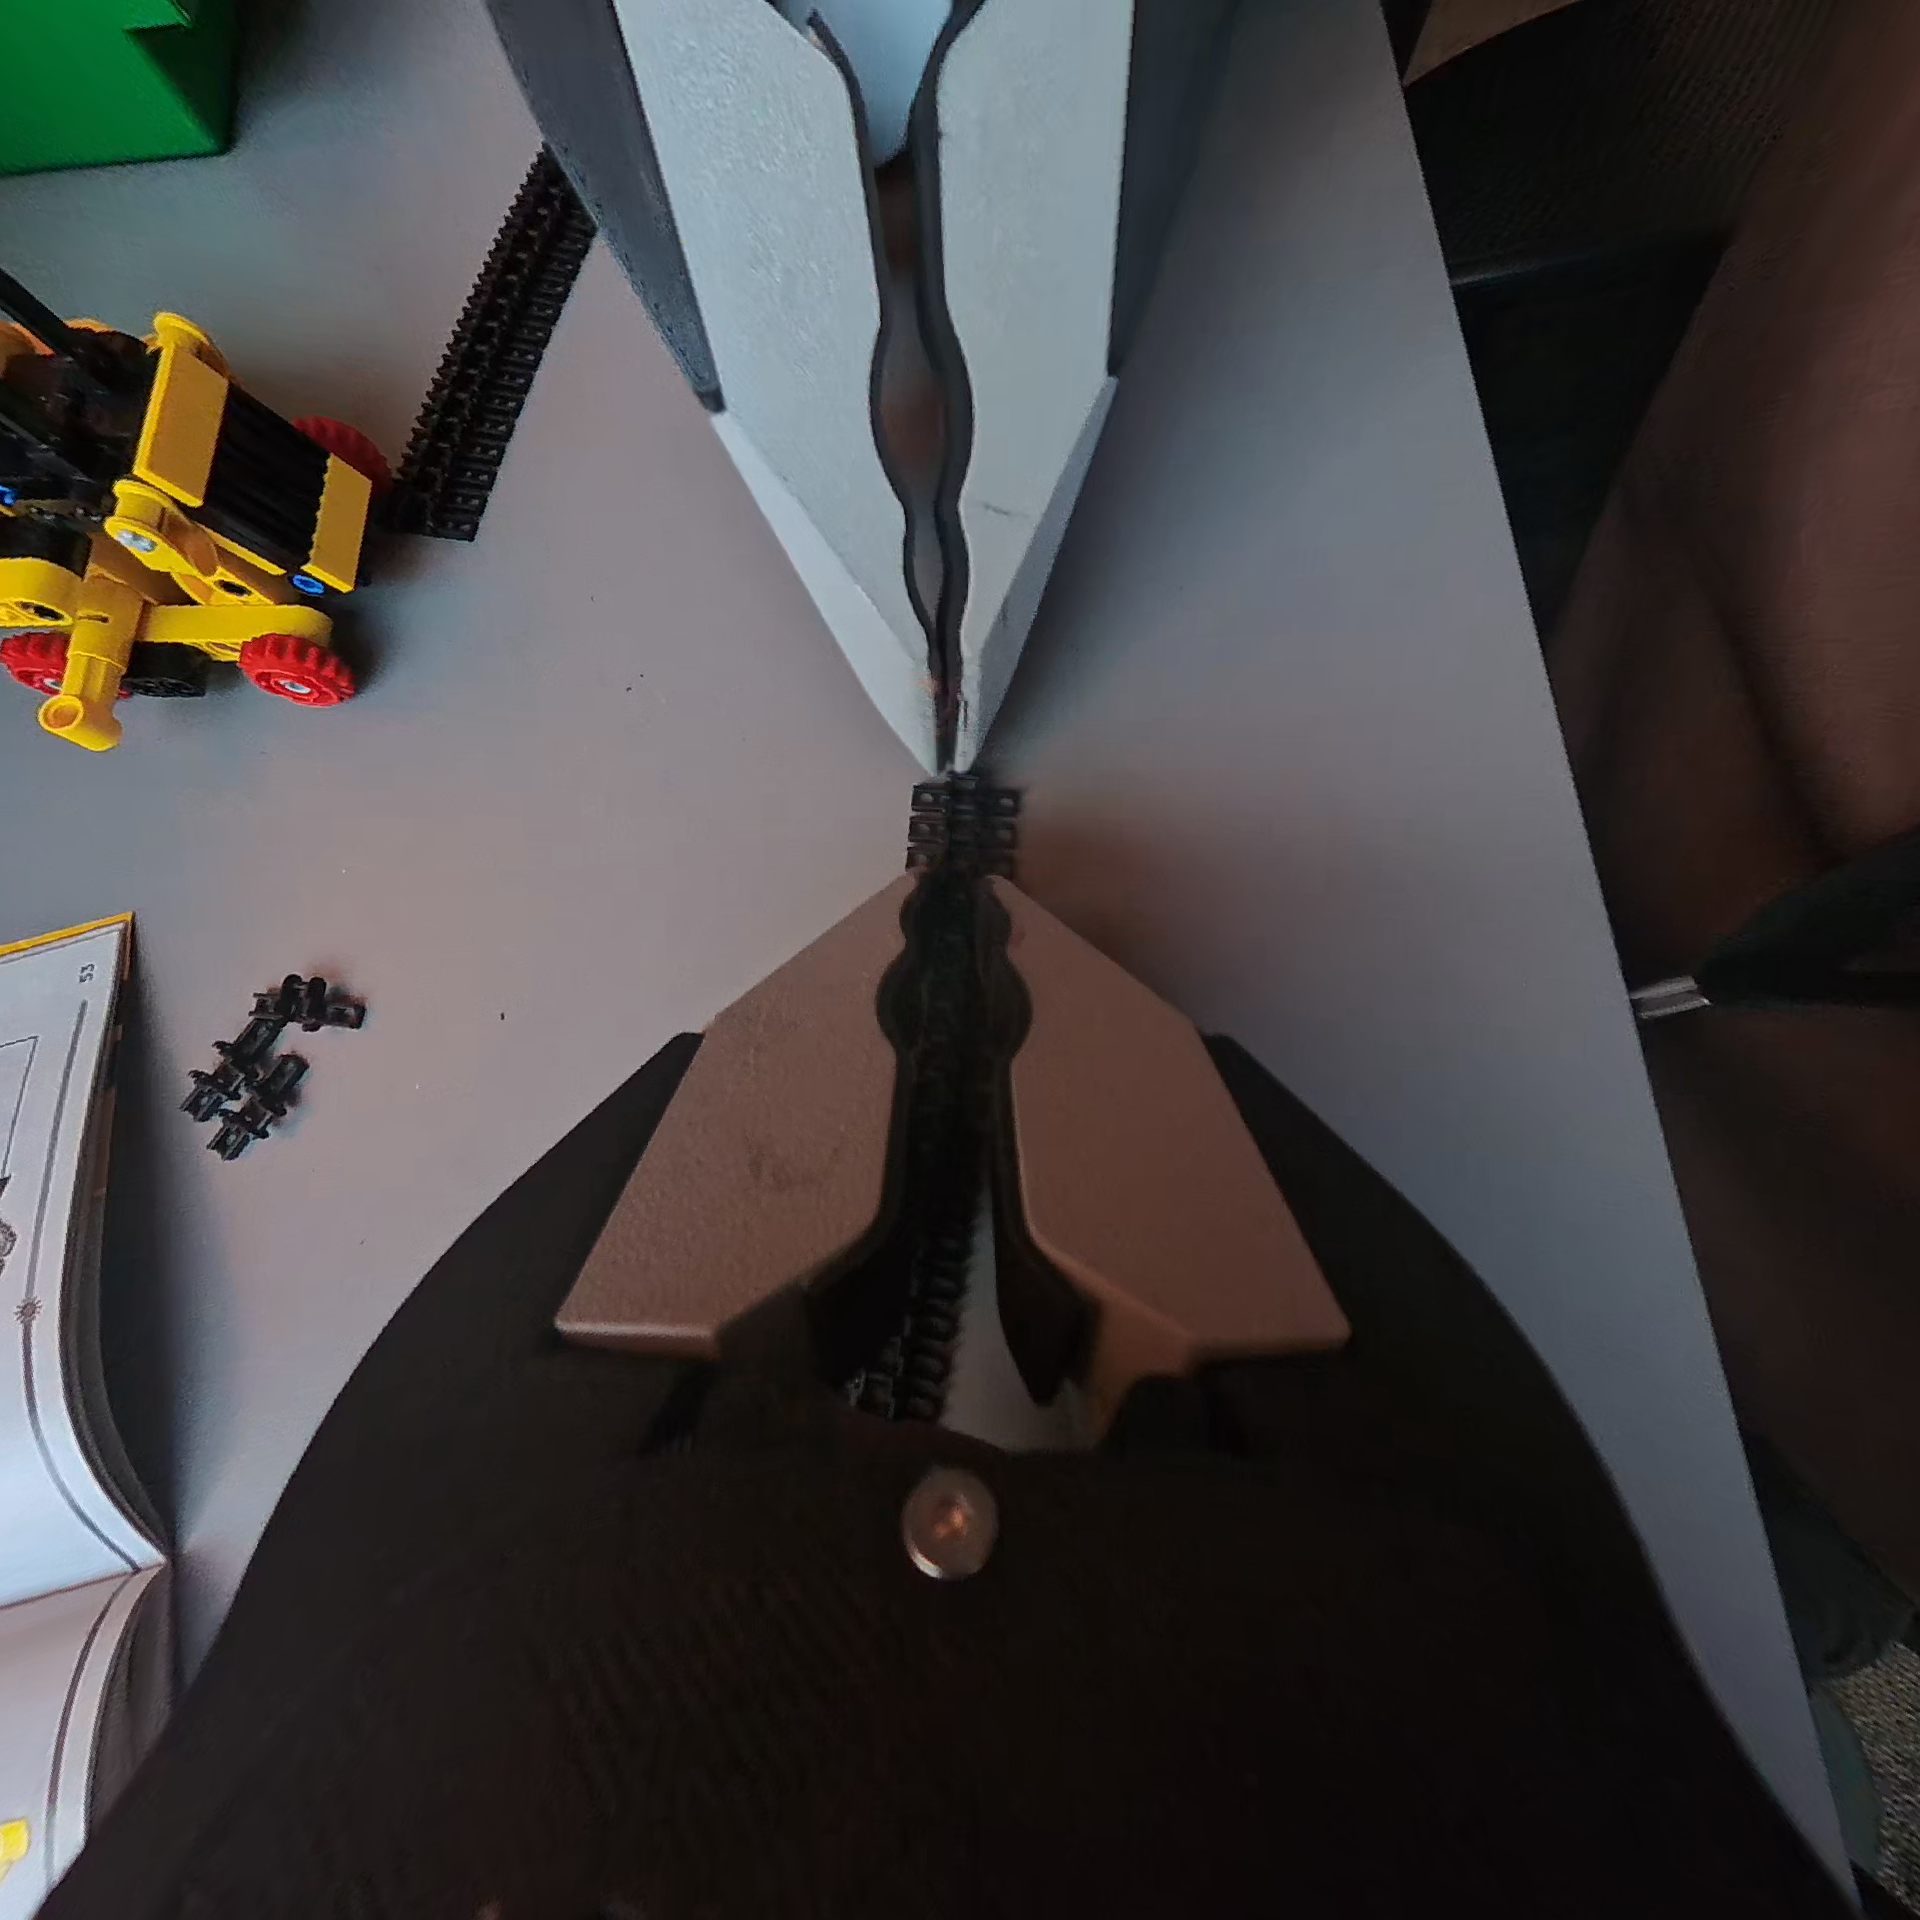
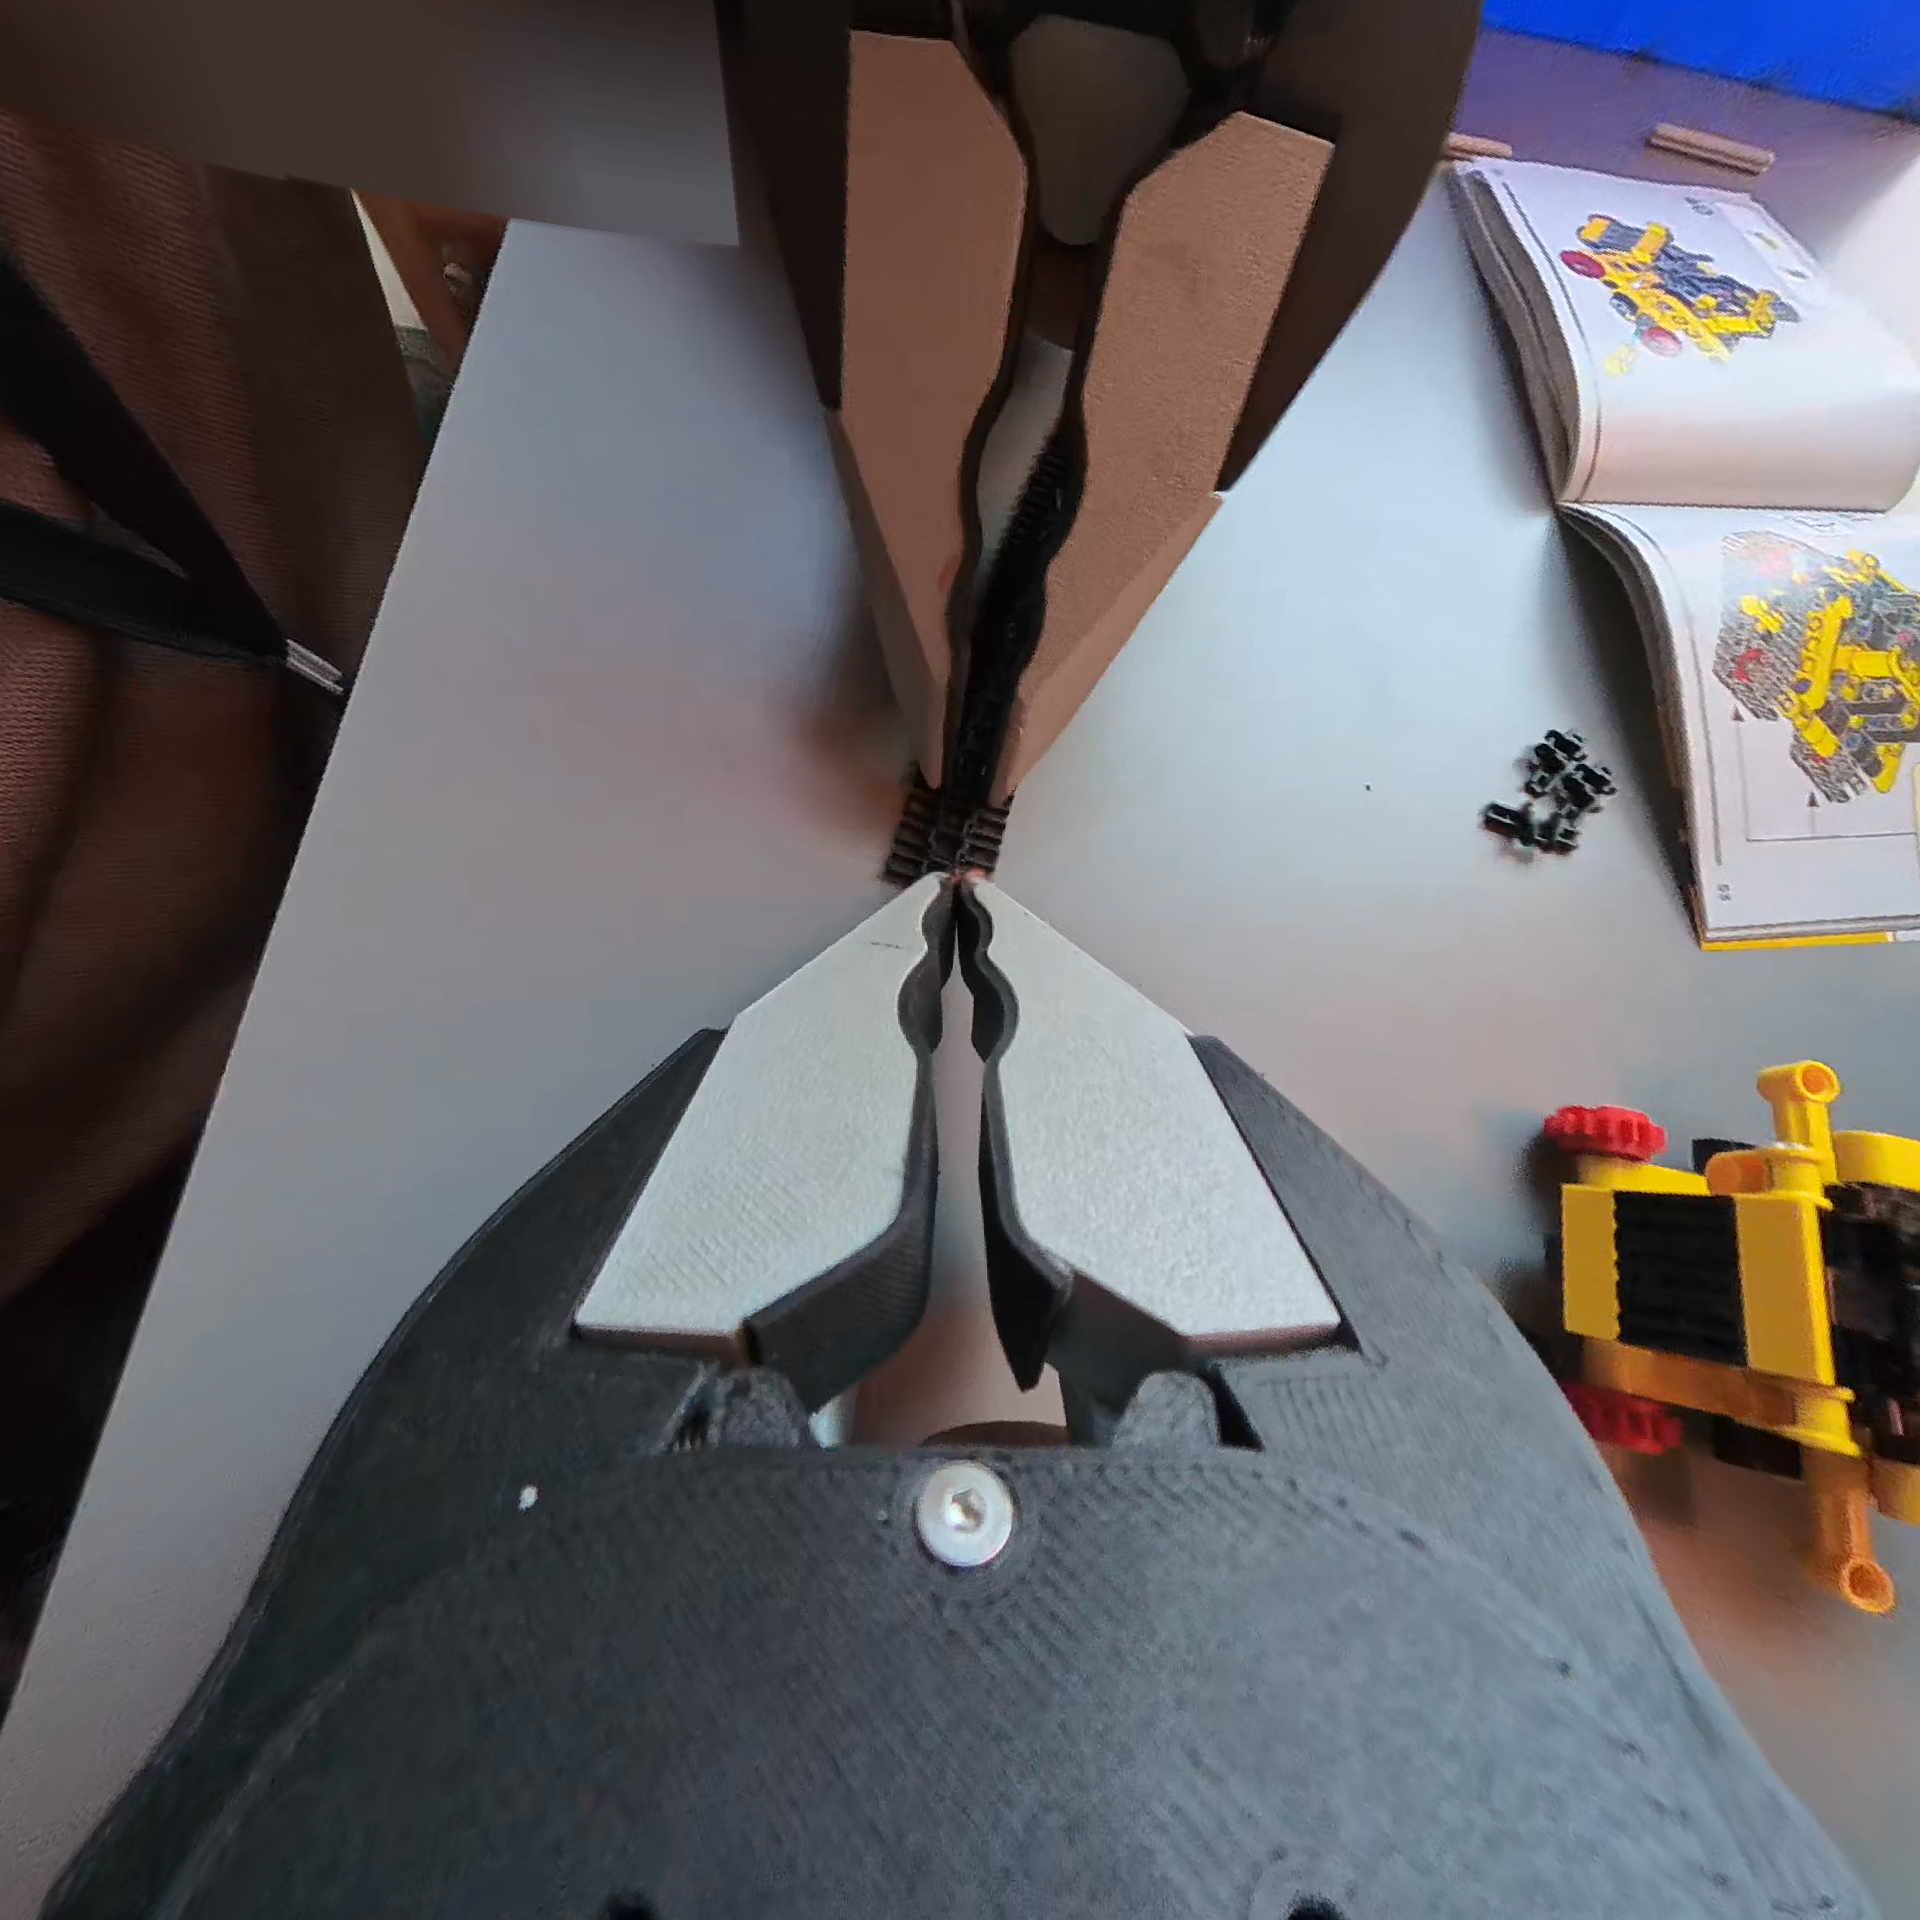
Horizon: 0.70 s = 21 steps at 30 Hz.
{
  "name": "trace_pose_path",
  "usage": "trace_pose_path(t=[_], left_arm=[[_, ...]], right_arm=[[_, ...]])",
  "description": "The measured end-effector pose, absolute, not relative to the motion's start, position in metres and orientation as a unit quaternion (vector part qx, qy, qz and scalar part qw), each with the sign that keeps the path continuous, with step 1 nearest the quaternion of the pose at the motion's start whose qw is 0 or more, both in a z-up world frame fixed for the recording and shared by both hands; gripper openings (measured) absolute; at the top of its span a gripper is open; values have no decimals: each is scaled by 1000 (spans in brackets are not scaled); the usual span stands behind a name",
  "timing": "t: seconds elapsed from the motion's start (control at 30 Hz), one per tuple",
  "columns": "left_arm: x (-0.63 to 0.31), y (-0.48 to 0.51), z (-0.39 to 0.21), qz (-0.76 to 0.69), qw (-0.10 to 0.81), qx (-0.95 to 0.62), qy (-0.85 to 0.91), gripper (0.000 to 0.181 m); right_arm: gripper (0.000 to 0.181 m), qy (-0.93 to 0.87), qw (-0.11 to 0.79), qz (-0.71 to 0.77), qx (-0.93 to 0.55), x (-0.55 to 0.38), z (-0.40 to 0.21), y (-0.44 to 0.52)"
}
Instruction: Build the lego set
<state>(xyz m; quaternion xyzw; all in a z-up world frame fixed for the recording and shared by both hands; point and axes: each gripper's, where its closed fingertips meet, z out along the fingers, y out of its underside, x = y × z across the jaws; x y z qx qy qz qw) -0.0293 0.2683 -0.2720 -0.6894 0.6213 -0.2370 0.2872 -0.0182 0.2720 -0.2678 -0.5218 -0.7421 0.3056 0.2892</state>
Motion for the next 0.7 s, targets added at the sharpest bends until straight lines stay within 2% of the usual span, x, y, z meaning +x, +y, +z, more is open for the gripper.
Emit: trace_pose_path(t=[0.23,0.33,0.47,0.7], left_arm=[[-30,267,-272,-246,279,-691,620,4],[-31,268,-272,-250,279,-691,618,4],[-31,269,-272,-255,279,-692,615,4],[-30,270,-272,-206,323,-653,654,4]], right_arm=[[0,-745,286,302,-522,-18,-269,269],[14,-739,279,314,-527,-19,-267,267],[4,-744,284,288,-532,-21,-273,269],[4,-755,301,272,-515,-21,-273,269]])
